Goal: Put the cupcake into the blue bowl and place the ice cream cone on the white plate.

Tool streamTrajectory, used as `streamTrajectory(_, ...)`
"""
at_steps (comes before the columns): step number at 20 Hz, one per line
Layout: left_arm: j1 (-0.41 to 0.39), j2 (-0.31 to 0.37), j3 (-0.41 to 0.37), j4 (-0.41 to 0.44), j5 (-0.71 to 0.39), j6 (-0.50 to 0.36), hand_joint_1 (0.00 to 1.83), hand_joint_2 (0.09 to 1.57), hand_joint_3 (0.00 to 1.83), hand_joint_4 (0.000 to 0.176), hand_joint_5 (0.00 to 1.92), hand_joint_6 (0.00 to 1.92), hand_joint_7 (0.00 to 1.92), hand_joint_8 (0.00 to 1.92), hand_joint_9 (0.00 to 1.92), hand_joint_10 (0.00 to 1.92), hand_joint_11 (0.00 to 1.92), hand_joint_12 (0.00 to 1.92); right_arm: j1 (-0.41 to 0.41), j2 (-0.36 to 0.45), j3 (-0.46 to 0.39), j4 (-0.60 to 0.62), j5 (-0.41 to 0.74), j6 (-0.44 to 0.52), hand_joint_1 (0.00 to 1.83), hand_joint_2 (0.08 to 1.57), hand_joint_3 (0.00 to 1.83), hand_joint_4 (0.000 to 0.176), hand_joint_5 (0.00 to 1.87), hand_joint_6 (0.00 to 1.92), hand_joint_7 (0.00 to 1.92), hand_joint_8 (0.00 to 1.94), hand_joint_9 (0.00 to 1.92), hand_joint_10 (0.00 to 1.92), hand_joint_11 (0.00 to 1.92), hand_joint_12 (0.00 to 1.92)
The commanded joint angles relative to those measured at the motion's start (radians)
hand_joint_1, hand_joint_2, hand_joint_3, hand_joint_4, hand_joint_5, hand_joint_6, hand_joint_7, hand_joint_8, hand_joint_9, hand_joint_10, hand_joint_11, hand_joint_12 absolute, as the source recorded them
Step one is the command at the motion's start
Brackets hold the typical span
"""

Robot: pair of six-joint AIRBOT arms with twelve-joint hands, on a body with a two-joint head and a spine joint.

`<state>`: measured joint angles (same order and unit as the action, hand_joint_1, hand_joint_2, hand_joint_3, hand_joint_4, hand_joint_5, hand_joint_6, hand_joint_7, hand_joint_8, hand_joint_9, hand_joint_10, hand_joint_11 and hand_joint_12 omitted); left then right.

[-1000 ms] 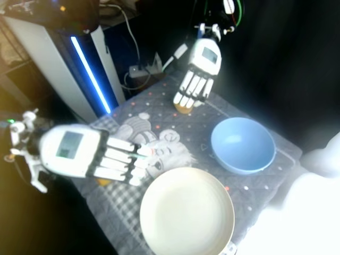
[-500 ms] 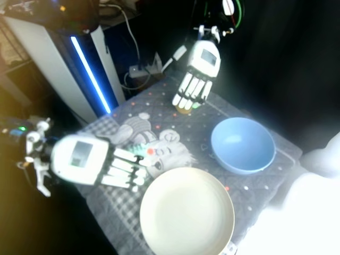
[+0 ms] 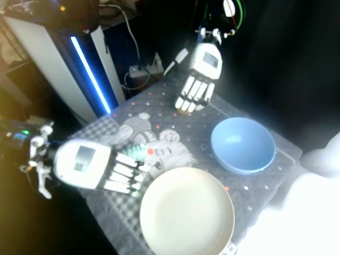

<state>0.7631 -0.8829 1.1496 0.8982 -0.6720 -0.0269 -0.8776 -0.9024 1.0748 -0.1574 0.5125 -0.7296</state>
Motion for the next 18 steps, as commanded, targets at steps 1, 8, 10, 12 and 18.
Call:
streamTrajectory(1,-0.016,-0.005,0.002,-0.045,-0.075,-0.009,0.8,0.85,0.0,0.0,0.47,0.01,0.52,0.01,0.55,0.02,0.09,1.13,0.003,-0.002,0.004,0.012,0.078,0.004,0.94,0.85,0.0,0.0,0.57,0.0,0.84,0.02,0.92,0.05,0.64,0.79)
streamTrajectory(8,-0.016,-0.01,0.008,-0.043,-0.064,-0.008,1.33,0.95,0.0,0.0,0.92,0.02,0.92,0.02,1.1,0.13,0.71,1.08,0.003,-0.003,0.008,0.02,0.09,0.004,1.28,1.06,0.0,0.0,1.02,0.77,1.22,0.75,1.39,0.37,0.98,1.3)
streamTrajectory(10,-0.016,-0.017,0.011,-0.038,-0.057,-0.006,1.39,1.04,0.0,0.0,1.05,0.78,1.13,0.57,1.11,0.91,0.84,0.98,0.003,-0.002,0.009,0.025,0.103,0.004,1.28,1.06,0.0,0.0,1.0,0.81,1.22,0.77,1.35,0.54,1.03,1.31)
streamTrajectory(12,-0.015,-0.026,0.016,-0.031,-0.051,-0.006,1.39,1.05,0.0,0.0,1.08,0.81,1.14,0.59,1.0,1.05,0.79,1.01,0.003,-0.001,0.009,0.037,0.125,0.004,1.28,1.06,0.0,0.0,0.98,0.84,1.23,0.74,1.32,0.56,1.02,1.27)
streamTrajectory(18,-0.016,-0.04,0.026,-0.036,-0.05,-0.006,1.38,1.07,0.0,0.0,1.07,0.9,1.09,0.62,0.95,1.11,0.76,1.03,0.003,0.003,0.011,0.054,0.165,0.004,1.29,1.05,0.0,0.0,0.99,0.81,1.26,0.69,1.36,0.49,1.06,1.23)
